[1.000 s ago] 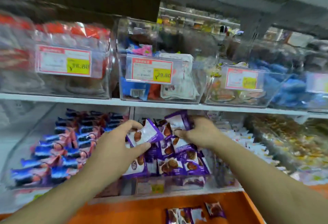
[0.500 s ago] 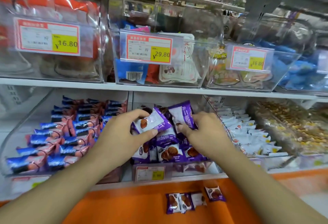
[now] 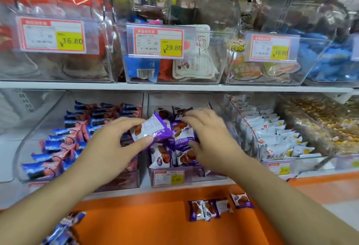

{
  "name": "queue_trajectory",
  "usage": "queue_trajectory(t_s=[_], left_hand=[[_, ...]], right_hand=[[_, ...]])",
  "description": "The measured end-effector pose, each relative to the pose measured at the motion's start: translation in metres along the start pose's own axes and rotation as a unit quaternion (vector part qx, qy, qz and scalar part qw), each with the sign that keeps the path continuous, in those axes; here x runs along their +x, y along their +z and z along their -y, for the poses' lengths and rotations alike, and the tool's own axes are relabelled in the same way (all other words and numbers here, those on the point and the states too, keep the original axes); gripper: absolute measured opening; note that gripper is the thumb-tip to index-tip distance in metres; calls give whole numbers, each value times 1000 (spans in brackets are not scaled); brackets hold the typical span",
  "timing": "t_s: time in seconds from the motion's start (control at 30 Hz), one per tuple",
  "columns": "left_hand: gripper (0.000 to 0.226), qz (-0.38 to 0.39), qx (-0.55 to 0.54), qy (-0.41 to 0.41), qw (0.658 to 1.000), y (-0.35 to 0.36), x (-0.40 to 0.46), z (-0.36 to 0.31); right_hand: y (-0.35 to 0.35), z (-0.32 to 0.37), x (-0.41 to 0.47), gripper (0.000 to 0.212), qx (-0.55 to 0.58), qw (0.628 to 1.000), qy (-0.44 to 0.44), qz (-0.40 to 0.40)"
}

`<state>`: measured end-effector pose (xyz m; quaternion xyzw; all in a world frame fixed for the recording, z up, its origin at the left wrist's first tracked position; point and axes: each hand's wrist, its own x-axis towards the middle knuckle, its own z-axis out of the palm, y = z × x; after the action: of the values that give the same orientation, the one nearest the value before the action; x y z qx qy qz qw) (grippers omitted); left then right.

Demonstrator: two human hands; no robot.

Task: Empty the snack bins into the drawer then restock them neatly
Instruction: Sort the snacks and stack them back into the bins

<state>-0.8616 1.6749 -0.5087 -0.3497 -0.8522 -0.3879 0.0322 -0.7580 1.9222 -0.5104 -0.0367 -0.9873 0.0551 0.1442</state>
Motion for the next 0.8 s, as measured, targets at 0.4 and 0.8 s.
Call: queue_trajectory(t_s=[0.4, 0.8], left_hand=[[63, 11, 8, -21, 1000, -32, -24, 15], [59, 24, -11, -45, 999, -34, -25, 13]], right_hand=[[27, 37, 24, 73, 100, 981, 0, 166], [24, 36, 14, 21, 44, 992, 34, 117]])
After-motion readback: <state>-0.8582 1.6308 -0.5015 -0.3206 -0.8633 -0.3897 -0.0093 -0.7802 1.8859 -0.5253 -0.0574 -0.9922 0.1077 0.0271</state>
